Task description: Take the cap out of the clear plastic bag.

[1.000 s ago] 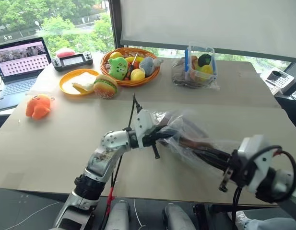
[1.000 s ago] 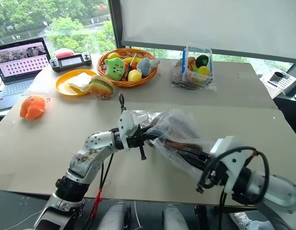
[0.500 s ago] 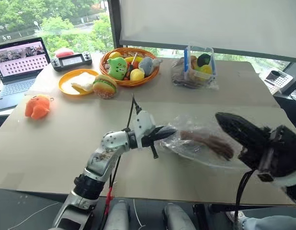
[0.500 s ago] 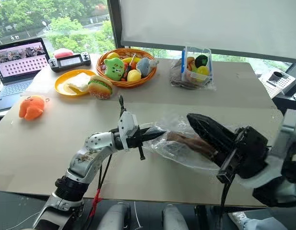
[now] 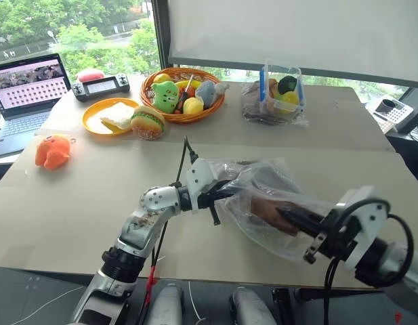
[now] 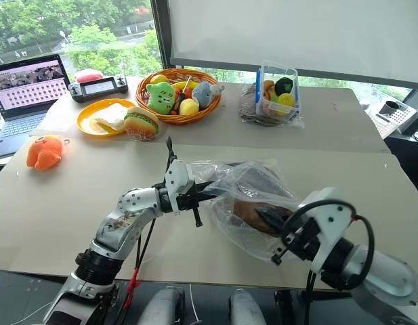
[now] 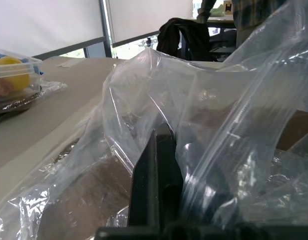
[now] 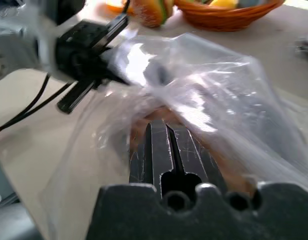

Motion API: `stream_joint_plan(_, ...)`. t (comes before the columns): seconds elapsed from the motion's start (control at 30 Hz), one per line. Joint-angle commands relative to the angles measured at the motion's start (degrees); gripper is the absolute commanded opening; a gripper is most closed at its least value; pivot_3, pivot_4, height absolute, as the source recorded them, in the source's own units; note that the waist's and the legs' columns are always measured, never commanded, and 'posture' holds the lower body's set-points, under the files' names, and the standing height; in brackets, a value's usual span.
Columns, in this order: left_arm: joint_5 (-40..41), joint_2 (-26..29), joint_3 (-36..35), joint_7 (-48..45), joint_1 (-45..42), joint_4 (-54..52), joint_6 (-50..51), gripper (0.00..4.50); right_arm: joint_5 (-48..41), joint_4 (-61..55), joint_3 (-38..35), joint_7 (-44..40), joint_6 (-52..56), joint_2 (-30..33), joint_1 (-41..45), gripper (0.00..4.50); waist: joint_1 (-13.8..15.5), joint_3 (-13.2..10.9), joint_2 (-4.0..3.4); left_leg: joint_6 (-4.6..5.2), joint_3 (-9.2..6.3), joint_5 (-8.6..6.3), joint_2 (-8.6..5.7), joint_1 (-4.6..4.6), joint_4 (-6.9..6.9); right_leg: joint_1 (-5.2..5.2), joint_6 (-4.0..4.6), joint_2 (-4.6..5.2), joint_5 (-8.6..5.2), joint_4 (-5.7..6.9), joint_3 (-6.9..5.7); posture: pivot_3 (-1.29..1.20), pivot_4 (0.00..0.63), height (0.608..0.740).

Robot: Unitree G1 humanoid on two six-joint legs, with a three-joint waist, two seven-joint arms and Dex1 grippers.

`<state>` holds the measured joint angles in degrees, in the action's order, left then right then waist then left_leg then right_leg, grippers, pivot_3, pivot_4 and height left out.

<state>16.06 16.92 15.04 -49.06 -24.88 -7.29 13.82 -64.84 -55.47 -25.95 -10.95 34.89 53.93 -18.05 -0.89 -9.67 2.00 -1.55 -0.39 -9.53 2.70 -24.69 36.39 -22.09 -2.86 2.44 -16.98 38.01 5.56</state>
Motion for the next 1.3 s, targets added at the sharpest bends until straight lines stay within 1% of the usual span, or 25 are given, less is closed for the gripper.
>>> stream_joint_plan(0.03,-1.05,0.48,0.50,-0.95,0.34,0.11,-2.73,0.00,-2.65,-1.78,-6.64,0.47,0.87,1.53,-0.49,0.04,0.03,0.00,0.00,0.00,0.00,0.00,0.00,0.00,-0.01,0.00,0.00,0.00,0.00,0.00,0.00,0.00,0.150,0.740)
stream_joint_plan(0.13,-0.69,0.62,0.40,-1.29,0.47,0.18,-2.47,0.00,0.43,-4.03,-7.68,-1.75,3.63,4.43,-3.93,0.04,0.06,0.00,0.00,0.00,0.00,0.00,0.00,-0.01,-0.02,0.00,0.00,0.01,0.00,-0.02,0.00,0.00,0.150,0.740)
stream_joint_plan(0.17,-0.16,0.71,0.30,-1.65,0.40,-0.05,-1.87,0.00,3.36,-4.38,-5.63,-2.29,4.37,6.90,-5.27,0.04,0.06,0.00,0.00,0.00,0.00,0.00,0.00,-0.01,-0.02,0.00,0.00,0.01,0.00,-0.01,0.00,0.00,0.150,0.740)
stream_joint_plan(0.23,0.16,0.83,0.30,-1.93,0.35,-0.53,-1.36,0.00,9.22,-4.53,0.04,-1.66,4.52,10.09,-5.85,0.04,0.05,0.00,0.00,0.00,0.00,0.00,-0.01,-0.01,-0.01,0.00,-0.01,0.01,-0.01,0.00,0.00,0.00,0.150,0.740)
stream_joint_plan(0.3,0.42,0.79,0.35,-2.05,0.13,-0.85,-0.93,0.00,15.50,-4.53,6.48,0.41,4.92,10.90,-4.92,0.04,-0.13,0.00,0.01,0.00,0.01,0.00,0.00,0.02,0.01,0.02,-0.03,0.01,-0.02,-0.02,0.00,0.00,0.150,0.740)
stream_joint_plan(0.33,0.49,0.72,0.40,-2.04,0.02,-1.04,-0.75,0.00,20.61,-4.19,10.02,1.68,5.05,11.19,-4.22,0.04,-0.10,0.00,0.00,0.00,0.00,0.00,0.01,0.02,0.01,0.00,-0.04,0.00,-0.02,-0.02,-0.01,0.00,0.150,0.740)
stream_joint_plan(0.43,0.48,0.44,0.55,-1.88,-0.28,-1.27,-0.39,0.00,34.69,-1.14,20.21,5.81,4.19,10.39,-0.80,0.04,-0.12,0.01,0.00,0.00,0.01,0.00,0.01,0.01,0.01,-0.03,-0.06,0.01,-0.04,-0.01,0.01,0.00,0.150,0.740)
stream_joint_plan(0.53,0.42,0.32,0.50,-1.76,-0.34,-1.33,-0.09,0.00,42.19,-0.71,24.83,7.50,4.65,8.65,1.95,0.04,-0.05,0.01,-0.01,0.00,0.02,0.00,-0.01,-0.02,0.02,-0.06,-0.07,0.02,-0.04,-0.03,0.01,0.00,0.150,0.740)
stream_joint_plan(0.6,0.41,0.27,0.45,-1.74,-0.36,-1.33,0.09,0.00,44.47,-1.53,26.15,7.44,5.39,6.91,2.98,0.60,0.02,0.01,-0.02,0.00,0.02,0.00,-0.01,-0.02,-0.02,-0.09,-0.05,0.01,-0.05,-0.01,0.01,0.00,0.150,0.740)
stream_joint_plan(0.63,0.40,0.24,0.44,-1.73,-0.37,-1.31,0.15,0.00,44.92,-1.93,26.62,7.02,5.79,5.91,3.18,0.77,0.03,0.01,-0.02,0.00,0.00,0.00,0.00,-0.03,-0.03,-0.09,-0.04,0.00,-0.06,-0.01,-0.01,0.00,0.150,0.740)
stream_joint_plan(0.73,0.40,0.13,0.48,-1.67,-0.44,-1.31,0.33,0.00,45.76,-3.42,28.00,5.47,6.97,3.32,2.37,1.83,0.04,0.01,-0.01,0.00,0.01,0.00,-0.01,-0.03,-0.04,-0.09,-0.05,0.02,-0.06,-0.02,0.01,0.00,0.150,0.740)
stream_joint_plan(0.83,0.36,-0.05,0.63,-1.73,-0.74,-1.01,0.42,0.00,44.50,-4.41,27.44,4.42,7.32,-0.35,1.91,2.80,0.04,0.01,-0.01,0.00,0.01,0.00,-0.01,-0.03,-0.03,-0.07,-0.05,0.01,-0.06,0.00,0.00,0.00,0.150,0.740)
stream_joint_plan(0.87,0.37,-0.09,0.67,-1.77,-0.83,-0.97,0.44,0.00,45.28,-4.28,27.35,4.09,7.54,-0.65,1.93,3.20,0.04,0.01,-0.01,0.00,0.01,0.00,0.00,-0.02,-0.02,-0.07,-0.05,0.01,-0.06,0.00,-0.01,0.00,0.150,0.740)
stream_joint_plan(0.93,0.35,-0.11,0.70,-1.85,-0.87,-0.94,0.44,0.00,46.94,-3.86,27.50,3.45,7.99,-1.25,1.92,3.84,0.04,0.02,-0.02,0.00,0.01,0.00,-0.02,-0.02,-0.02,-0.06,-0.05,0.02,-0.06,0.01,0.01,0.00,0.150,0.740)
stream_joint_plan(0.97,0.33,-0.13,0.75,-1.90,-0.92,-0.91,0.46,0.00,47.81,-3.49,28.08,3.42,8.03,-1.65,2.12,4.03,0.04,0.01,-0.01,0.00,0.01,0.00,-0.01,-0.02,-0.01,-0.05,-0.05,0.02,-0.05,0.00,0.00,0.00,0.150,0.740)
stream_joint_plan(1.0,0.32,-0.15,0.78,-1.92,-0.94,-0.89,0.48,0.00,48.50,-3.29,28.49,3.25,8.09,-2.13,2.26,4.42,0.03,0.01,-0.02,0.00,0.01,0.00,-0.01,-0.02,-0.01,-0.05,-0.05,0.01,-0.05,0.00,-0.01,0.00,0.150,0.740)
stream_joint_plan(1.03,0.31,-0.16,0.80,-1.94,-0.97,-0.87,0.49,0.00,49.09,-3.19,28.75,3.03,8.19,-2.54,2.36,4.42,0.02,0.01,-0.02,0.00,0.01,0.00,-0.01,-0.02,-0.01,-0.06,-0.05,0.02,-0.05,0.00,0.00,0.00,0.150,0.740)
stream_joint_plan(1.13,0.30,-0.17,0.85,-2.05,-1.02,-0.70,0.46,0.00,54.80,0.74,33.41,5.66,9.03,-4.79,5.38,4.42,-0.17,0.01,-0.01,0.00,0.01,0.00,0.01,0.00,-0.02,-0.07,-0.04,0.00,-0.05,0.01,-0.01,0.00,0.150,0.740)
stream_joint_plan(1.23,0.26,-0.12,0.77,-2.04,-0.88,-0.84,0.51,0.00,58.67,2.81,36.96,5.88,9.98,-6.17,6.83,4.42,-0.09,0.02,-0.02,0.00,0.01,0.00,0.00,0.00,-0.01,-0.06,-0.04,0.01,-0.05,0.01,0.00,0.00,0.150,0.740)
stream_joint_plan(1.3,0.24,-0.08,0.71,-1.99,-0.80,-0.99,0.63,0.00,60.33,4.52,39.33,6.29,10.18,-8.87,8.71,4.42,-0.05,0.01,-0.02,0.00,0.01,0.00,0.00,-0.01,-0.02,-0.08,-0.03,0.01,-0.05,0.01,0.00,0.00,0.150,0.740)
